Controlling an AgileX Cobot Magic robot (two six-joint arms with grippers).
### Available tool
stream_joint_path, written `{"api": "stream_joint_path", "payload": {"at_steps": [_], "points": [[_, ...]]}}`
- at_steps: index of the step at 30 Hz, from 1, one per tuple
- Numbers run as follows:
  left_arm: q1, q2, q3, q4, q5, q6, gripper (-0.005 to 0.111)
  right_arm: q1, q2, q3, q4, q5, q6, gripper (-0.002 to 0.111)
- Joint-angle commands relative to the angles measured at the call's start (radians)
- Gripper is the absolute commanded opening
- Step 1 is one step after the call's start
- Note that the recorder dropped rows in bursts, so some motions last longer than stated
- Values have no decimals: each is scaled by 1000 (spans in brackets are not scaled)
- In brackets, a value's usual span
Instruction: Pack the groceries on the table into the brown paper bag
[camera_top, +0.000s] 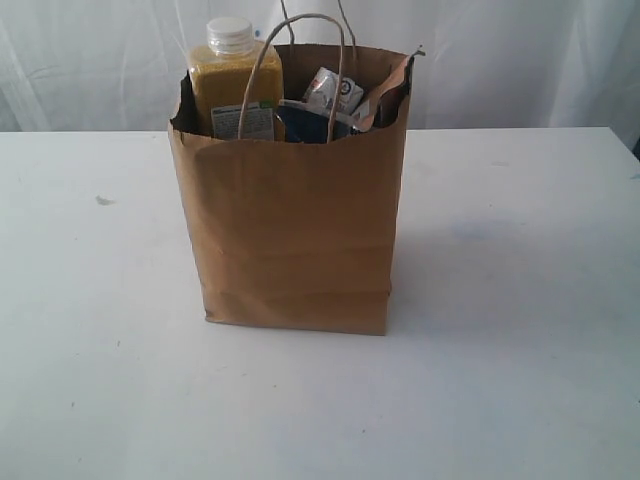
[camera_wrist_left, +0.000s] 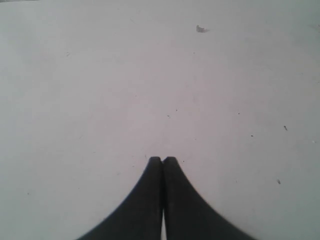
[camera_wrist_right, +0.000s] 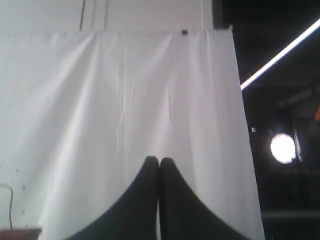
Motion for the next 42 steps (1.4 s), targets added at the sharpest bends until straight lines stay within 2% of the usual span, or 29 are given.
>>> {"api": "stream_joint_path", "payload": {"at_steps": [1,5,10,42], "points": [[-4,-4,3,-9,-5,-7,0,1,-1,75,83,315,-40,0],[-4,-4,3,-9,-3,-7,0,1,-1,75,-1,610,-43,0],[-4,-4,3,-9,-3,-7,0,1,-1,75,-18,746,-39,0],[0,-4,3,-9,-3,-7,0,1,-1,75,-16,748,-17,0]]}}
